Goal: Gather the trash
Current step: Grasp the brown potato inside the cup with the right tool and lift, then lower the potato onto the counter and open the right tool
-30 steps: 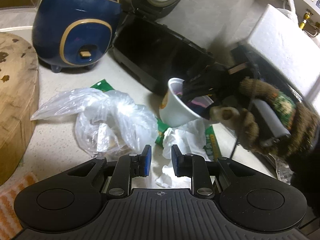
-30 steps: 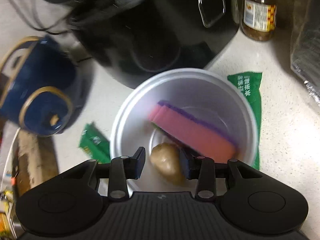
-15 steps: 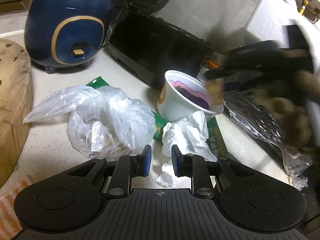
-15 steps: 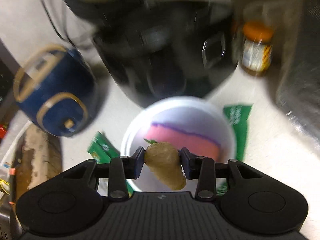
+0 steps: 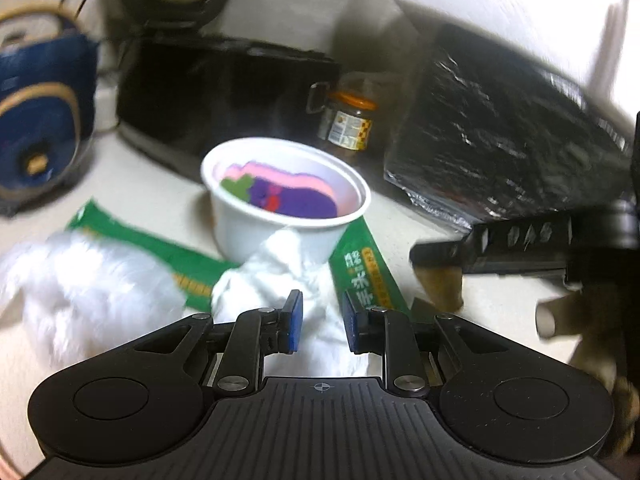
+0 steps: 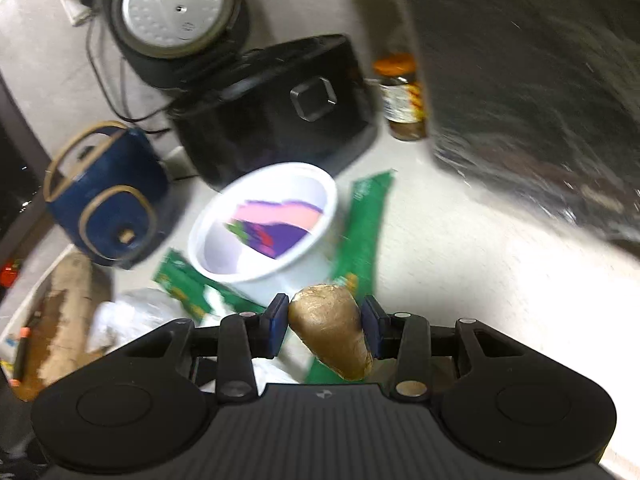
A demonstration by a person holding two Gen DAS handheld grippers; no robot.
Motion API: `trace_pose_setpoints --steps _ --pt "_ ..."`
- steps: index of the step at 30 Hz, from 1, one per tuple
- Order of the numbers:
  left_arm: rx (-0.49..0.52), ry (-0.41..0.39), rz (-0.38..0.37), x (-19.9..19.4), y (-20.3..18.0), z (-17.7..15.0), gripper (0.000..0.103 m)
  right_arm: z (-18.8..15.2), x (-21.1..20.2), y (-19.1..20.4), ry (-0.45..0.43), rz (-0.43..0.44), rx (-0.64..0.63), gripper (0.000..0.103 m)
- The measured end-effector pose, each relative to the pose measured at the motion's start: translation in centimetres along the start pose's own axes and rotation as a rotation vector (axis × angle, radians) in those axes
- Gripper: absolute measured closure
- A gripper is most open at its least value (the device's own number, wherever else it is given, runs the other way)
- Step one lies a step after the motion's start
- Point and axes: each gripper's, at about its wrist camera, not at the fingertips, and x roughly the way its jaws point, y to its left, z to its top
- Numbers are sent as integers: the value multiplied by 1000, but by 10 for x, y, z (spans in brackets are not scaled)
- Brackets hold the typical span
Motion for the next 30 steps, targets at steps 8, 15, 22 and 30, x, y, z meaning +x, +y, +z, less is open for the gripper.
trace_pose_setpoints --steps 8,15,22,30 --pt "202 67 176 39 -15 -17 78 -24 14 -15 1 -15 28 64" --pt "149 90 251 2 21 -33 75 -31 22 1 18 23 -32 64" --pt "-44 118 216 -27 57 -41 77 -49 45 39 68 62 -150 64" --pt "-262 13 130 -57 88 -32 78 -60 52 52 34 41 -232 64"
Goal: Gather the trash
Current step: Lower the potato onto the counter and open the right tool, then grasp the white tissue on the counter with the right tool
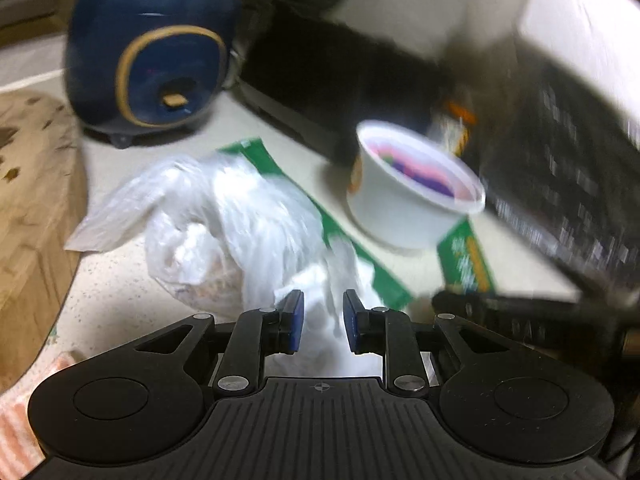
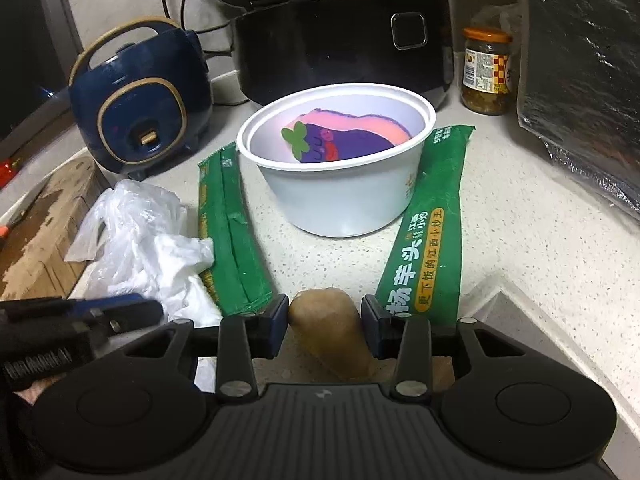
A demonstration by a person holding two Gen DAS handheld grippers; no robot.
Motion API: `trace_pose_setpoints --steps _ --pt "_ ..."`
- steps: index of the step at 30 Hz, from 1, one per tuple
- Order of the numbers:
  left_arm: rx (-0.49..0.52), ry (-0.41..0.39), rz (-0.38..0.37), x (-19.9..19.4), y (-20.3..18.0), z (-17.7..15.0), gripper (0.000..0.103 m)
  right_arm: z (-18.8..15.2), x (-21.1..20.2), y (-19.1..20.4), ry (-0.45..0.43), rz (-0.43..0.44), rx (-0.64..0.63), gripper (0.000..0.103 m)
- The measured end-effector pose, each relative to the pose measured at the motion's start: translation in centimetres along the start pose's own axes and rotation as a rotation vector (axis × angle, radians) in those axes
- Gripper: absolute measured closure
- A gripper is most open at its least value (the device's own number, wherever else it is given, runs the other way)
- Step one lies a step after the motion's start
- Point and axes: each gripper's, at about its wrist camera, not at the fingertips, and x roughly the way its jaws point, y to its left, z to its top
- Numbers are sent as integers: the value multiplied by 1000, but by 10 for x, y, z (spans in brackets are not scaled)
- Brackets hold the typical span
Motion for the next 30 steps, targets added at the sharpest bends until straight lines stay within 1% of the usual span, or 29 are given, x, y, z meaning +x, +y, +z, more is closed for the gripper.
trace_pose_setpoints --steps 2,4,5,7,10,12,13,15,16,17,19,20,21,22,25,26,28,30 --pt "-52 -39 -4 -8 8 5 79 -3 -9 -2 -47 14 -2 63" --pt "-90 -76 -15 -14 15 8 79 -8 -17 -2 -86 -7 -15 63" --pt "-107 -86 -25 -15 18 10 79 -9 -20 -3 -98 -16 -19 63" --pt "-113 -77 -47 -10 17 13 79 -13 -25 -6 -105 -20 -12 62" --pt "-85 -85 -54 -6 9 17 79 -18 -29 -10 -96 -22 12 62" --pt "-43 -90 -72 -5 1 21 79 -22 -32 -10 -91 -29 23 62" --pt "-7 -88 -71 -5 -4 21 79 -25 -34 -10 -90 -30 27 62" --pt "56 -86 -33 -2 -12 20 79 -29 -38 -8 -94 -27 24 62" --pt "62 -86 -5 -3 -12 18 79 -31 -41 -6 -100 -24 16 62" --pt "46 -86 6 -4 -9 16 79 -32 -43 -4 -108 -19 7 62" --pt "-26 -93 7 -10 3 14 79 -33 -47 1 -127 1 -15 60" --pt "-63 -103 9 -13 10 14 79 -32 -47 4 -129 15 -27 56" --pt "-87 -112 13 -17 16 14 79 -32 -46 9 -127 35 -43 53" --pt "-105 -119 16 -21 20 14 79 -32 -44 15 -120 61 -61 50" --pt "-135 -128 18 -32 31 12 79 -32 -35 42 -95 143 -154 49" --pt "-139 -128 18 -35 34 11 79 -32 -32 50 -93 155 -193 49" --pt "-150 -129 19 -38 39 9 79 -29 -21 67 -94 144 -251 47" --pt "-169 -124 19 -40 45 4 79 -24 -8 75 -87 105 -247 47"
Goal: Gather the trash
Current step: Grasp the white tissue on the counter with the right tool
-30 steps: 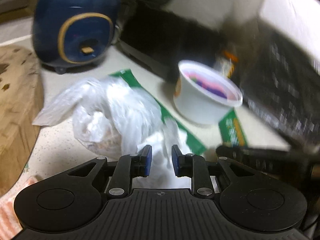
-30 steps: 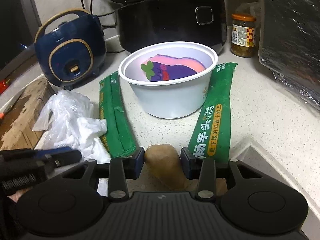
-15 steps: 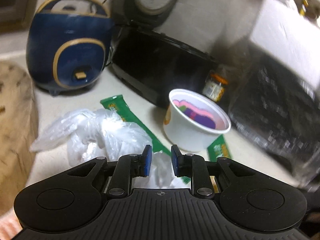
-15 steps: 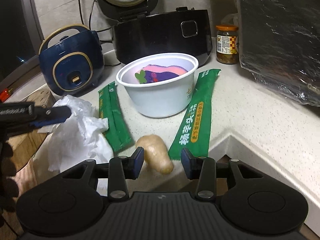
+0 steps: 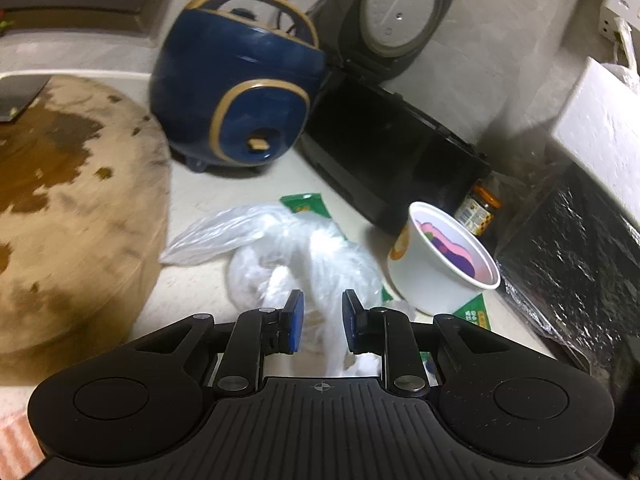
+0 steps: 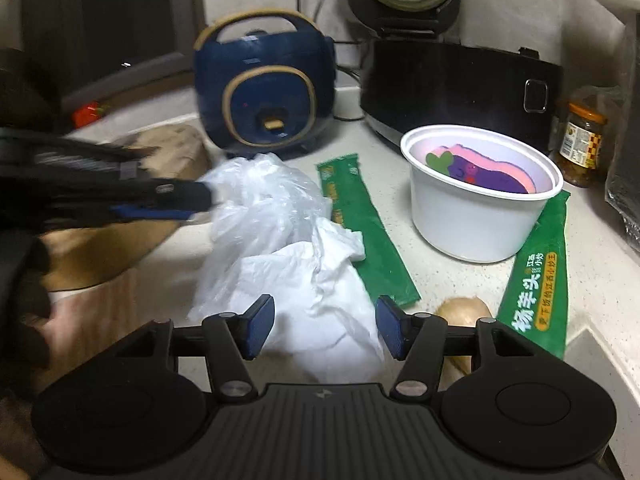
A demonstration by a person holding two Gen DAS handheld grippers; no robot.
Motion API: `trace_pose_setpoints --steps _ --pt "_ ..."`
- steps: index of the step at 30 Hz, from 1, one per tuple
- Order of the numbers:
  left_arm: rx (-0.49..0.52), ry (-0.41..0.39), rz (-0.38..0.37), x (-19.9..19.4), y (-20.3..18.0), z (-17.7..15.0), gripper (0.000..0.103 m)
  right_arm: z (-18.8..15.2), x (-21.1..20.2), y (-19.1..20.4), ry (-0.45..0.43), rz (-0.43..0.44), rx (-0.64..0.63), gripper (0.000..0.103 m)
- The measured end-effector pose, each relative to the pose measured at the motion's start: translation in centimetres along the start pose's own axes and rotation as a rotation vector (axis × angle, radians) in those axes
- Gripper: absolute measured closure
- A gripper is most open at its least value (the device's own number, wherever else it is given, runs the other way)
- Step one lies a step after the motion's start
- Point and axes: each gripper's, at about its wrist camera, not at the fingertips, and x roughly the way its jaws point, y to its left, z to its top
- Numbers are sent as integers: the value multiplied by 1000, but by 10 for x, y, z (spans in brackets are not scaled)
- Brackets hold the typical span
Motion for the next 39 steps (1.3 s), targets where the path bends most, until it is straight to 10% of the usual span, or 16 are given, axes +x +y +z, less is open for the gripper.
trace_pose_setpoints --steps 8,21,24,26,28,39 --pt "-62 2 14 -11 21 -10 79 0 25 -3 75 63 122 30" --pt "-69 -1 6 -16 28 -15 79 7 33 15 133 65 -17 13" --pt "-69 6 10 -14 28 -15 79 5 29 16 109 36 -28 32" --pt "-67 7 12 -14 27 -14 79 3 24 17 93 22 -42 72" --pt "-62 10 14 -12 25 -14 79 4 18 13 92 45 -26 89" --pt "88 13 -54 5 -32 -8 79 18 -71 -44 -124 5 151 96"
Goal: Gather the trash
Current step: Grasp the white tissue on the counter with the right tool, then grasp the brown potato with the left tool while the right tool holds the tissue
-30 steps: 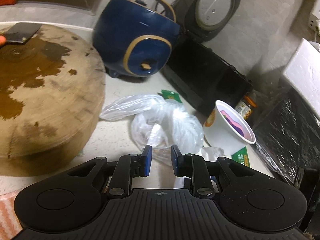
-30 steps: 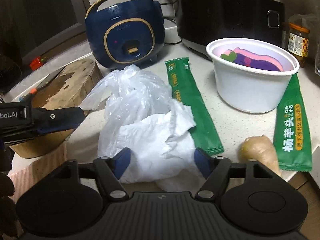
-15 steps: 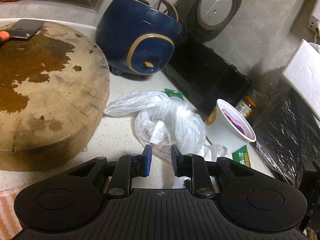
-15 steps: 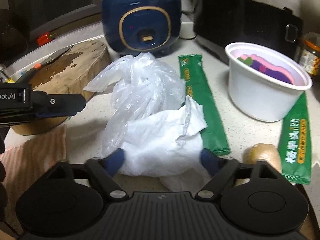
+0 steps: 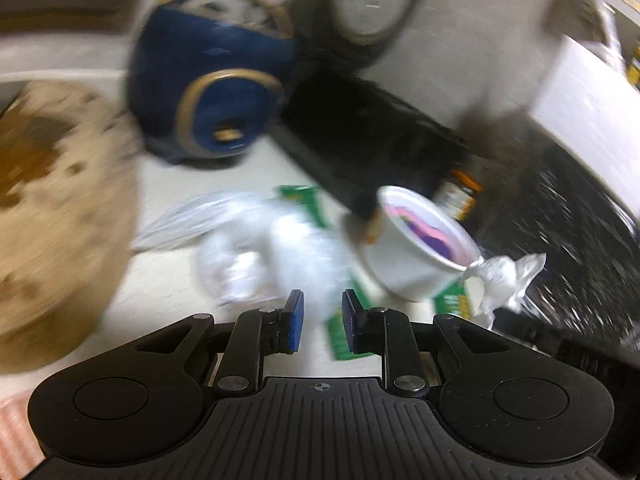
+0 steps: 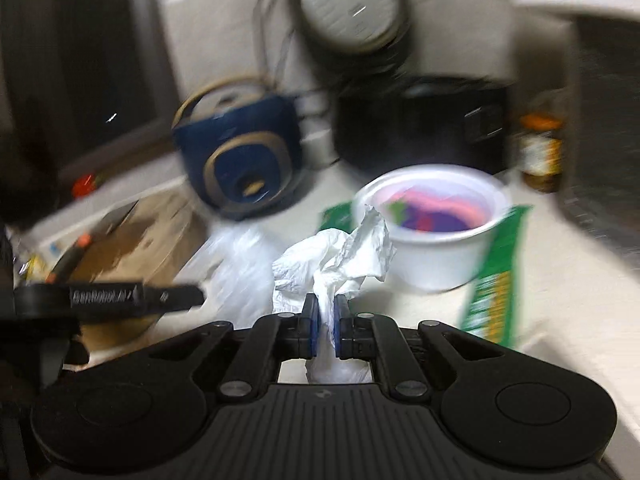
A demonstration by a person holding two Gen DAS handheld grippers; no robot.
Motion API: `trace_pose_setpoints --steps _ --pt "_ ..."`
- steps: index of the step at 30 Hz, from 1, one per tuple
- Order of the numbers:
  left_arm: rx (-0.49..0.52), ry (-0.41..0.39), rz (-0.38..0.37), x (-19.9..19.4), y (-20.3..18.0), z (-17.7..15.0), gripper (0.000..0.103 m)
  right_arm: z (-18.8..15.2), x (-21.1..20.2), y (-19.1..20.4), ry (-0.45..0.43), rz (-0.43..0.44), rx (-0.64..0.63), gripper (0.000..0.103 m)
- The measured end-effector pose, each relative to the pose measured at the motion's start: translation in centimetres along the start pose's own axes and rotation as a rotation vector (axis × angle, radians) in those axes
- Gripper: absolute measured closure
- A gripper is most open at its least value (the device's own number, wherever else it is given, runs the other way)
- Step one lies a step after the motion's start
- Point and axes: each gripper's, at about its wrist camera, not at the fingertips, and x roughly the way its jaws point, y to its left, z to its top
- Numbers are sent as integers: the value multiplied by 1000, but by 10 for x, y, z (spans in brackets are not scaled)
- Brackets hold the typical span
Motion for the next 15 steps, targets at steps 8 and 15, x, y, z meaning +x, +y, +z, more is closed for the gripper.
trace_pose_setpoints --steps 8,15 --pt "424 46 -116 52 -115 -23 78 -3 -46 -66 -65 -207 90 95" --pt "615 142 17 97 -153 -48 76 -26 -62 -90 -56 -244 158 95"
